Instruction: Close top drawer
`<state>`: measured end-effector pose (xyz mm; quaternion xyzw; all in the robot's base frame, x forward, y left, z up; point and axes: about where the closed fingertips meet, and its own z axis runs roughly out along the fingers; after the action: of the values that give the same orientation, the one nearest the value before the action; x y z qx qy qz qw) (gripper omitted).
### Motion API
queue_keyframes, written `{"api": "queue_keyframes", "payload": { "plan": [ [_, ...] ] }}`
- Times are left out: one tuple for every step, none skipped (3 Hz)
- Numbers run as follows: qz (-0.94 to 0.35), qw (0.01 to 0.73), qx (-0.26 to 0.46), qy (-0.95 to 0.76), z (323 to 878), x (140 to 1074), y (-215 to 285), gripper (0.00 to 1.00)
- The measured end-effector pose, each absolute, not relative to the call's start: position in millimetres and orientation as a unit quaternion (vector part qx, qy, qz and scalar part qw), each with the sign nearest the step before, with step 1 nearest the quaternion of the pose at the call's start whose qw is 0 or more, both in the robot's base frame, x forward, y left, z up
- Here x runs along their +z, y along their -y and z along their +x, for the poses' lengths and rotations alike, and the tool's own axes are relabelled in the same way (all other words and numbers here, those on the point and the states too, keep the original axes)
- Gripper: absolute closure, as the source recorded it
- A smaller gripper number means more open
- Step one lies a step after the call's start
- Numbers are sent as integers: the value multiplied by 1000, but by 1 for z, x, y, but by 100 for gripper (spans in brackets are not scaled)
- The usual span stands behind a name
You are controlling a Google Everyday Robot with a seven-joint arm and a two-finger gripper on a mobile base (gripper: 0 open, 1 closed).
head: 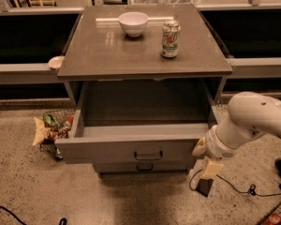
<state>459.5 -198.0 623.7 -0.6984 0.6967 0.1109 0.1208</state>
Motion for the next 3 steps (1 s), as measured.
{"api": "queue_keyframes", "payload": {
  "plan": [
    [-697,122,107,-699,466,622,197,0],
    [-696,125,103,-700,475,628,200,0],
    [-695,124,101,-701,493,632,207,18]
  ]
}}
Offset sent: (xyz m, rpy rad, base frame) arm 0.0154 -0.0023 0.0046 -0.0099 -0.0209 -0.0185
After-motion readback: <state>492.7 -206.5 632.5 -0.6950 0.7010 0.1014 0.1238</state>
